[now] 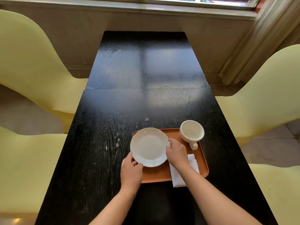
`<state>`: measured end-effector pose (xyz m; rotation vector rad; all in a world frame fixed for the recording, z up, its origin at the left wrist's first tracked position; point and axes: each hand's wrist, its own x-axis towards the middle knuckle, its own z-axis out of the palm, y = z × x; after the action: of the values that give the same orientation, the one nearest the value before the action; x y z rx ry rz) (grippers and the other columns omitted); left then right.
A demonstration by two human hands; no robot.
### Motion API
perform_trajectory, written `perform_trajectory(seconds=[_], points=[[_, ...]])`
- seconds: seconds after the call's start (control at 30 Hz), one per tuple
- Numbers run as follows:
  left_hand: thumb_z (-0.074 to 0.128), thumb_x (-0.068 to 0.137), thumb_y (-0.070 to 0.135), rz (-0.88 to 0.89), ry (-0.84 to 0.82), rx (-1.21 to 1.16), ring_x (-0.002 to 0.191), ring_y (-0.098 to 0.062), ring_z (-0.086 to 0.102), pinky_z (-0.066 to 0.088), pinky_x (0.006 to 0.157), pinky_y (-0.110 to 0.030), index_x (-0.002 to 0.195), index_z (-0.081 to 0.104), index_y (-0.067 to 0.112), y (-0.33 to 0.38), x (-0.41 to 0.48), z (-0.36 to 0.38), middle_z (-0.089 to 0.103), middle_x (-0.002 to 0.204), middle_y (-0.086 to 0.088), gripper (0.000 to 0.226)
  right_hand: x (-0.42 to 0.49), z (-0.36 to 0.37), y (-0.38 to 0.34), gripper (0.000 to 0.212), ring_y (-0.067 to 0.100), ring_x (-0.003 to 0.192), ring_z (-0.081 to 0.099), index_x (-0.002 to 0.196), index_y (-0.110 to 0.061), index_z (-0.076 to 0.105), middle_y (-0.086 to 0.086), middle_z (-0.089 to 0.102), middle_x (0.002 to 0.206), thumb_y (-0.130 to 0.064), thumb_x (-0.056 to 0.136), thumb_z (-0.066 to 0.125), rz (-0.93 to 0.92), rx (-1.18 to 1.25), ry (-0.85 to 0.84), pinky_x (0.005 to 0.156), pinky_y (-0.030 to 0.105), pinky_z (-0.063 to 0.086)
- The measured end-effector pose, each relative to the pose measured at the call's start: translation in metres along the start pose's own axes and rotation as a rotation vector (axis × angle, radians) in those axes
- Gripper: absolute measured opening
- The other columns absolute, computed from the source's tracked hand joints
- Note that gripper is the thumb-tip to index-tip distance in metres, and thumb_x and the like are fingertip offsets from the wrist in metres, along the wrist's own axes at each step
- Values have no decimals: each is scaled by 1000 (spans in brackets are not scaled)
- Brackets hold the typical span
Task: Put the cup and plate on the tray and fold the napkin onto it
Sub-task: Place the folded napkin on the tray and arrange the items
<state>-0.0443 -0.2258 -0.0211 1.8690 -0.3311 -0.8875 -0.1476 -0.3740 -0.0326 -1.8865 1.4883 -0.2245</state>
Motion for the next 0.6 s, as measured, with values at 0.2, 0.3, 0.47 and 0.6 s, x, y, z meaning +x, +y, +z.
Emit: perform_trajectory(seconds=[0.2,0.3,0.47,0.6], points=[[57,91,7,-42,22,26,111,-16,61,54,95,-41,137,57,23,0,2,-5,54,140,-1,49,-2,1,4,39,25,108,64,137,-15,60,7,71,122,-9,100,49,-23,41,-12,90,40,57],[55,88,5,-30,-13,20,106,-11,63,55,97,-45,133,59,31,1,1,-4,61,132,1,52,-3,0,3,37,23,101,65,133,-17,62,5,72,116,-8,99,49,-37,43,-13,84,37,57],[54,86,3,-68,4,-7,121,-23,57,50,103,-53,131,62,31,-1,2,-2,62,131,0,54,0,-2,1,43,29,105,64,136,-16,59,10,70,118,-5,97,46,-35,9,-36,91,47,57],[55,85,3,-88,-6,-29,124,-24,55,49,105,-53,132,61,29,-3,3,-2,61,134,-2,54,2,-2,1,41,31,101,65,131,-17,60,11,71,112,-3,95,45,-46,7,-37,89,51,57]])
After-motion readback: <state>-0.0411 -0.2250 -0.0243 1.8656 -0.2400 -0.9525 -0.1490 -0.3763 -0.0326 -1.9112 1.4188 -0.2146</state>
